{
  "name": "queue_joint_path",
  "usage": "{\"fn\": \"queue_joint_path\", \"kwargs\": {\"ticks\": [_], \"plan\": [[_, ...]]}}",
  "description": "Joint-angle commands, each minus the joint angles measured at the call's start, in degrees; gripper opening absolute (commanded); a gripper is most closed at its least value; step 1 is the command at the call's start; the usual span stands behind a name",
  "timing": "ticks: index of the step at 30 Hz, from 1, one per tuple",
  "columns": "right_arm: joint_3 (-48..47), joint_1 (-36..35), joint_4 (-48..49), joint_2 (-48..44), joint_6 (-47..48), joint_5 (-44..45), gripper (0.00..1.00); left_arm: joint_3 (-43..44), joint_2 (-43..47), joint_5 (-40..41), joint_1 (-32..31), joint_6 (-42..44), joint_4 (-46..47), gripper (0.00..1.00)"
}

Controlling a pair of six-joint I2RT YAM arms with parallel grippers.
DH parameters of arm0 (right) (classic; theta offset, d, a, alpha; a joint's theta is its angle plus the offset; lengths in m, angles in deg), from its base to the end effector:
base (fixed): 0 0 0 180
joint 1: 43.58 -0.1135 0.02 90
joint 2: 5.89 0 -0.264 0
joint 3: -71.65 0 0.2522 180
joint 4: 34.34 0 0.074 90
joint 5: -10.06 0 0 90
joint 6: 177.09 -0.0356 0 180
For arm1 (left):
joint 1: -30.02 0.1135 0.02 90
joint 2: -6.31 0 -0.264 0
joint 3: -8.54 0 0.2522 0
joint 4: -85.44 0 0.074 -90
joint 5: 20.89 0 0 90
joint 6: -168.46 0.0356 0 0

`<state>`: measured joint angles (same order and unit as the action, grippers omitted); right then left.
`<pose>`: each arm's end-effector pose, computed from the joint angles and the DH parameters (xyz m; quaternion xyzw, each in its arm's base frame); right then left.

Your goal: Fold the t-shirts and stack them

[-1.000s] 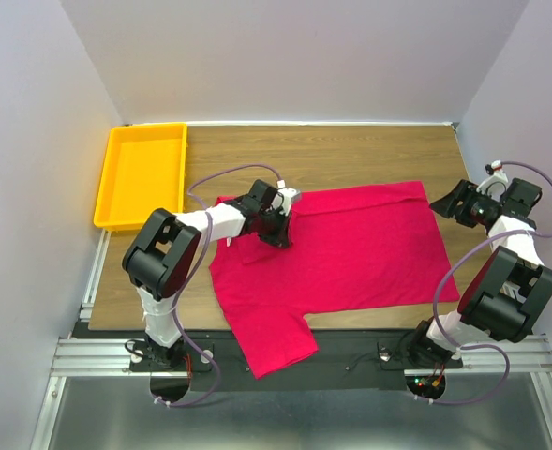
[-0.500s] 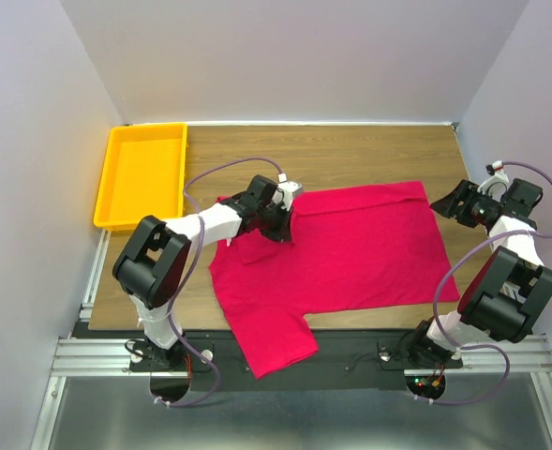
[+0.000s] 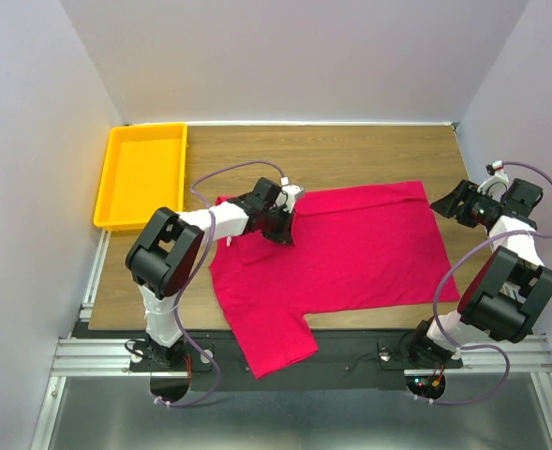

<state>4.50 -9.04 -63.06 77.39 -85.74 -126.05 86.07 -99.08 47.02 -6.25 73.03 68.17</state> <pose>0.2628 -0.1497 0.2360 0.0986 0.8572 0.2352 0.4475 0.3053 -0.2406 0.1744 0.3117 0.8551 -0.2988 0.2870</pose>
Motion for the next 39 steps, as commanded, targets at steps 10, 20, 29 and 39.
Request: {"fn": "queue_joint_path", "kwargs": {"ticks": [10,20,29,39], "plan": [[0.7,0.8,0.9,-2.3,1.6,-1.9,0.69,0.2,0.7,-2.3,-0.5,0.1,2.6,0.08],[-5.6,0.8,-12.2,-1.0,20.7,-5.9,0.7,-9.9,23.6,13.9,1.0,-3.8,1.0,0.5],[-9.6,0.7,-45.0,-0.5,66.4,2.0,0.7,-22.5,49.6,18.7,4.8,-26.4,-8.4,0.68],[-1.3,0.7,-48.0,-5.1,71.0,15.7,0.72,-33.6,63.9,11.1,6.7,-45.7,-21.7,0.68]]}}
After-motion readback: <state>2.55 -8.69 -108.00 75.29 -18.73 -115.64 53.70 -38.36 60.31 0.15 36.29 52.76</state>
